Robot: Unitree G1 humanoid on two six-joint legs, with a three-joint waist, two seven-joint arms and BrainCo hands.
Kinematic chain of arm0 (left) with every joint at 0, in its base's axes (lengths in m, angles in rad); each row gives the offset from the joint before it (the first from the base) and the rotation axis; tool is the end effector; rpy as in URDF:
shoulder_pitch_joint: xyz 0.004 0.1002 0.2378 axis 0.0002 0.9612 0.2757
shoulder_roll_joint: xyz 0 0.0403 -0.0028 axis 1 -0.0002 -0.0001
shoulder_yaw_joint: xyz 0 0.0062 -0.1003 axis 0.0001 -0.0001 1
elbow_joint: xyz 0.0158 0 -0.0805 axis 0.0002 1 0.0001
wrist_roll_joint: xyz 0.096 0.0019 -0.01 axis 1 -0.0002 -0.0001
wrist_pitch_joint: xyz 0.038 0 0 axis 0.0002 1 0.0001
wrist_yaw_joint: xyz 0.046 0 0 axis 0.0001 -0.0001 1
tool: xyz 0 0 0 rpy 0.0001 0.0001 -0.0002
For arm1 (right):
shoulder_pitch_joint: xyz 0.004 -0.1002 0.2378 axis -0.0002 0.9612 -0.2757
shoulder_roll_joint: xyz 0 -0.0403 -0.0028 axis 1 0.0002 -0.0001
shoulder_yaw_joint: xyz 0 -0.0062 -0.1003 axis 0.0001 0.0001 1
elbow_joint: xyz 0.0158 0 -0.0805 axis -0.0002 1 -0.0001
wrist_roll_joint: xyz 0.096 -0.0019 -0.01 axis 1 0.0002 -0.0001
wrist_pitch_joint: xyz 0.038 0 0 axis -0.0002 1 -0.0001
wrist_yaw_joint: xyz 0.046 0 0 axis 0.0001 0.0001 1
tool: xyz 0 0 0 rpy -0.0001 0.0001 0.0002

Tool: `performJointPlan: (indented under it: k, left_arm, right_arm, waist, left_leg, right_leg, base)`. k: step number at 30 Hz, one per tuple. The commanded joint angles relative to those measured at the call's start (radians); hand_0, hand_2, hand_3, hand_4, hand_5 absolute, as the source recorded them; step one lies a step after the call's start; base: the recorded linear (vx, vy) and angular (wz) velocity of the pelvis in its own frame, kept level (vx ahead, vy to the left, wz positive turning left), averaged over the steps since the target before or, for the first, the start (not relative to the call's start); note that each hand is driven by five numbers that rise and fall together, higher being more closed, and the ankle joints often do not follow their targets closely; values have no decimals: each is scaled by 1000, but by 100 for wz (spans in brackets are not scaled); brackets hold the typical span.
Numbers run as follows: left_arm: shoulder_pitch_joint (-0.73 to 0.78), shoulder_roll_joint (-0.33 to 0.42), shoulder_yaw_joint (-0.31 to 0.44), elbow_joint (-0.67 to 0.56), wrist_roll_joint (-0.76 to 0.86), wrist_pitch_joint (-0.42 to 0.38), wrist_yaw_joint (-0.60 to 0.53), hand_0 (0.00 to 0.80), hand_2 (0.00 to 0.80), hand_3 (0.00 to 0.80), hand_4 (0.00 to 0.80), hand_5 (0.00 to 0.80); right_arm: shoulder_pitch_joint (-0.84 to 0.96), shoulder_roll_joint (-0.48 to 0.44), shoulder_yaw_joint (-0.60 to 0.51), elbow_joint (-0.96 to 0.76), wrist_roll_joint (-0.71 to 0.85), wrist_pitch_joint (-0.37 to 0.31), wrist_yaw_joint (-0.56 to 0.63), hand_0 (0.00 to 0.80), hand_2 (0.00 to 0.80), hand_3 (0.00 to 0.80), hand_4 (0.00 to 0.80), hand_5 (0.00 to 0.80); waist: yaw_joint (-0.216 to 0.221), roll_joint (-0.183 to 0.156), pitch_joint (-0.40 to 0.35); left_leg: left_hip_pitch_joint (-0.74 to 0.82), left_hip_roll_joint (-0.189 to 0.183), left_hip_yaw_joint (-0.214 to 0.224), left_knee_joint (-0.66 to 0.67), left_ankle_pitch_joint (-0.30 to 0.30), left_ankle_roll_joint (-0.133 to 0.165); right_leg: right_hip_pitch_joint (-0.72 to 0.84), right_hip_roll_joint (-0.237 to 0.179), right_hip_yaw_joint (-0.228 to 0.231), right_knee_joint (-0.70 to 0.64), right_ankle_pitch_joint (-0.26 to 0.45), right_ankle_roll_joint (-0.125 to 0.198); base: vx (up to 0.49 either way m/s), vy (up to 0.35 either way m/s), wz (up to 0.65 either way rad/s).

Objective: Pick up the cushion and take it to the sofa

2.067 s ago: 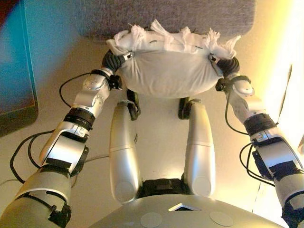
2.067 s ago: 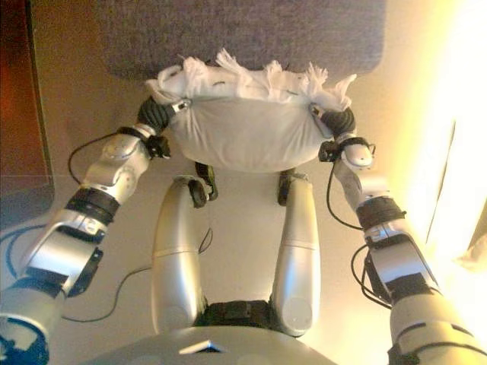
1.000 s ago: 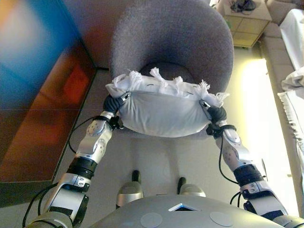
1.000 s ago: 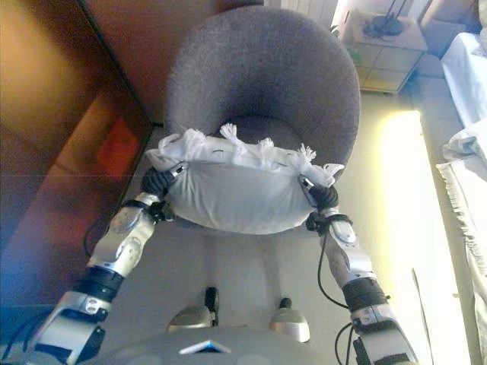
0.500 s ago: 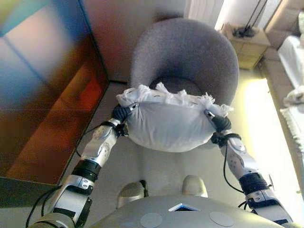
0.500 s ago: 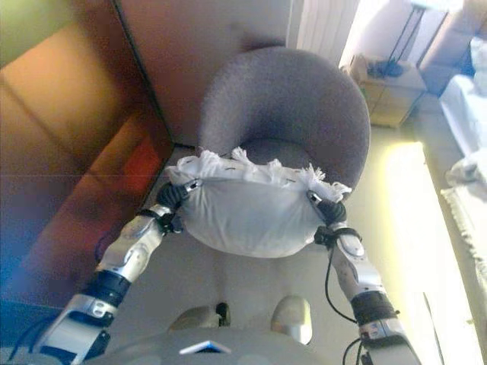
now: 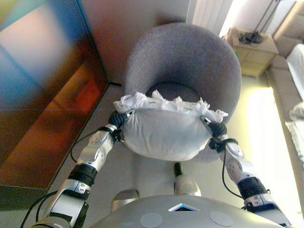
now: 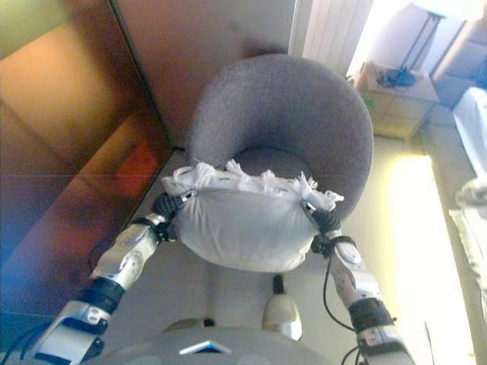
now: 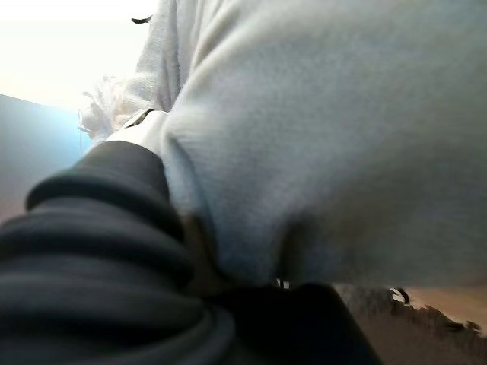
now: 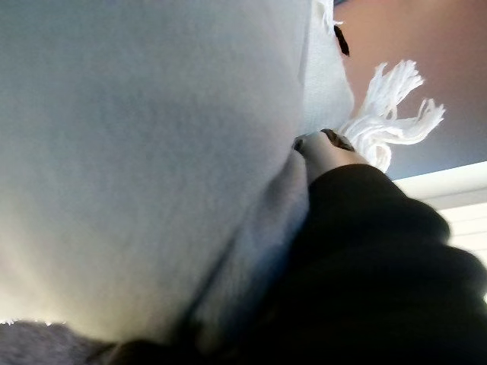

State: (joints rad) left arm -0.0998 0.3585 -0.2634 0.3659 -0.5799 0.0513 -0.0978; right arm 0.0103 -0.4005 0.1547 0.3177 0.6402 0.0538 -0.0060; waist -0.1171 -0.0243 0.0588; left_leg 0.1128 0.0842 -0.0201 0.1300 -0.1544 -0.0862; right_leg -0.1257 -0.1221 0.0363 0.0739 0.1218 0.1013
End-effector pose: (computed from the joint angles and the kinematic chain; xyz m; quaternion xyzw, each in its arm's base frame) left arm 0.2038 0.1879 -0.0012 -0.0874 0.1947 -0.1007 0.9718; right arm 0.1822 -0.2180 -0.0039 0.1054 0.2061 -0.0141 0.9727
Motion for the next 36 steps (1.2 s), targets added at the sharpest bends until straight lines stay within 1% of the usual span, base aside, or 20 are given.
performJointPlan:
  k: [1, 3, 4, 6, 7, 8, 10, 11, 12, 15, 17, 18, 20, 23, 24, 26, 29, 33, 35, 36]
  left_arm:
    - [-46, 14, 80, -115, -31, -63, -46, 800, 800, 800, 800, 800]
    - [-39, 12, 80, -118, -43, -81, -40, 800, 800, 800, 800, 800]
    - [-41, 9, 82, -123, -47, -81, -38, 800, 800, 800, 800, 800]
    - [-48, 1, 81, -126, -45, -87, -35, 800, 800, 800, 800, 800]
    - [-51, -5, 80, -119, -47, -94, -41, 800, 800, 800, 800, 800]
    - [-54, -12, 78, -114, -50, -102, -45, 800, 800, 800, 800, 800]
    - [-62, -17, 72, -123, -39, -103, -44, 800, 800, 800, 800, 800]
    - [-74, -17, 67, -124, -39, -101, -41, 800, 800, 800, 800, 800]
    - [-94, -17, 59, -117, -44, -96, -40, 800, 800, 800, 800, 800]
    - [-144, -27, 39, -91, -47, -87, -34, 800, 800, 800, 800, 800]
    - [-165, -37, 25, -82, -38, -85, -21, 800, 800, 800, 800, 800]
    - [-170, -39, 22, -78, -38, -86, -16, 800, 800, 800, 800, 800]
    - [-175, -45, 20, -58, -50, -101, -14, 800, 800, 800, 800, 800]
    - [-187, -48, 27, -38, -69, -112, -16, 800, 800, 800, 800, 800]
    - [-193, -48, 29, -33, -75, -112, -17, 800, 800, 800, 800, 800]
    - [-199, -47, 26, -33, -79, -108, -14, 800, 800, 800, 800, 800]
    - [-191, -39, 15, -37, -57, -111, -6, 800, 800, 800, 800, 800]
    - [-182, -28, 15, -37, -53, -98, 13, 800, 800, 800, 800, 800]
    - [-179, -20, 24, -38, -51, -84, 10, 800, 800, 800, 800, 800]
    - [-177, -18, 26, -39, -41, -78, 6, 800, 800, 800, 800, 800]
  right_arm:
    - [-94, -10, -56, -143, 33, -51, 62, 800, 800, 800, 800, 800]
    - [-95, -21, -49, -148, 30, -58, 76, 800, 800, 800, 800, 800]
    - [-94, -28, -46, -152, 30, -61, 76, 800, 800, 800, 800, 800]
    - [-99, -33, -37, -152, 31, -74, 69, 800, 800, 800, 800, 800]
    - [-100, -31, -34, -145, 33, -84, 67, 800, 800, 800, 800, 800]
    - [-100, -28, -33, -141, 34, -94, 67, 800, 800, 800, 800, 800]
    - [-101, -26, -35, -146, 45, -99, 67, 800, 800, 800, 800, 800]
    - [-103, -26, -39, -152, 47, -92, 64, 800, 800, 800, 800, 800]
    - [-110, -27, -43, -154, 47, -84, 54, 800, 800, 800, 800, 800]
    - [-132, -27, -40, -142, 50, -70, 34, 800, 800, 800, 800, 800]
    - [-142, -24, -33, -146, 43, -62, 25, 800, 800, 800, 800, 800]
    - [-144, -23, -29, -149, 39, -61, 23, 800, 800, 800, 800, 800]
    - [-144, -22, -23, -154, 24, -59, 28, 800, 800, 800, 800, 800]
    - [-141, -23, -25, -159, 8, -54, 41, 800, 800, 800, 800, 800]
    - [-144, -21, -27, -157, 4, -53, 45, 800, 800, 800, 800, 800]
    - [-152, -18, -26, -155, 11, -51, 44, 800, 800, 800, 800, 800]
    - [-151, -22, -31, -162, 55, -44, 54, 800, 800, 800, 800, 800]
    - [-167, -6, -18, -162, 18, -62, 43, 800, 800, 800, 800, 800]
    - [-183, 2, -16, -157, 0, -64, 19, 800, 800, 800, 800, 800]
    - [-197, 10, -14, -148, -4, -66, 1, 800, 800, 800, 800, 800]
  waist:
    - [-14, -22, -47]
    - [-15, -24, -53]
    - [-12, -30, -54]
    - [-2, -45, -52]
    - [3, -50, -50]
    - [7, -51, -48]
    - [12, -47, -45]
    - [14, -44, -44]
    - [19, -37, -44]
    - [34, -20, -38]
    - [50, -13, -32]
    - [54, -11, -29]
    - [54, -5, -26]
    - [43, 5, -30]
    - [38, 7, -31]
    - [34, 10, -31]
    - [35, 9, -32]
    - [60, 2, -35]
    - [76, 0, -35]
    - [85, 5, -33]
  left_leg:
    - [94, 53, 54, 163, 91, 6]
    - [68, 71, 61, 254, 171, -6]
    - [36, 69, 59, 317, 190, -1]
    - [-33, 58, 61, 422, 181, 19]
    - [-59, 55, 68, 434, 171, 29]
    - [-74, 53, 75, 421, 162, 37]
    - [-84, 54, 89, 337, 163, 45]
    - [-84, 53, 90, 278, 173, 43]
    - [-89, 53, 86, 207, 187, 34]
    - [-109, 57, 75, 40, 230, -2]
    - [-146, 57, 58, -32, 253, -21]
    - [-156, 57, 56, -50, 257, -24]
    - [-173, 65, 74, -80, 259, -27]
    - [-179, 76, 125, -82, 242, -26]
    - [-175, 76, 139, -77, 228, -23]
    - [-162, 67, 151, -80, 212, -15]
    - [-147, 43, 151, -76, 194, -2]
    - [-140, -8, 134, -70, 160, 31]
    - [-143, -31, 134, -64, 145, 51]
    - [-139, -40, 133, -65, 139, 63]
  right_leg:
    - [-56, 1, 50, 27, 25, 50]
    - [-29, 29, 45, 25, 2, 16]
    - [-16, 36, 39, 28, -9, -2]
    - [6, 42, 25, 40, -30, -30]
    - [23, 46, 20, 40, -39, -39]
    - [38, 52, 16, 38, -48, -42]
    - [66, 65, 9, 28, -67, -44]
    - [81, 72, 5, 22, -78, -42]
    - [94, 77, -6, 18, -92, -37]
    - [138, 76, -35, 12, -135, -23]
    - [174, 70, -43, 7, -161, -16]
    - [184, 68, -44, 8, -171, -16]
    - [203, 62, -46, 14, -191, -14]
    - [213, 51, -62, 44, -220, -11]
    - [209, 43, -71, 57, -227, -7]
    - [194, 31, -80, 90, -227, 2]
    - [182, 13, -81, 117, -208, 17]
    - [164, -22, -101, 157, -175, 45]
    - [139, -45, -123, 227, -150, 57]
    - [112, -57, -129, 306, -125, 58]
  base:
    - [292, -237, -2]
    - [276, -257, -25]
    - [233, -265, -23]
    - [206, -228, -9]
    - [192, -155, -5]
    - [187, -93, -4]
    - [163, -14, 8]
    - [157, 54, 17]
    - [172, 80, 23]
    - [179, 85, 45]
    - [193, 92, 24]
    - [179, 92, 8]
    - [171, 116, -5]
    - [155, 165, -16]
    - [124, 181, -15]
    - [120, 188, 6]
    - [135, 185, 9]
    - [120, 177, -3]
    - [89, 188, -21]
    - [82, 218, -18]
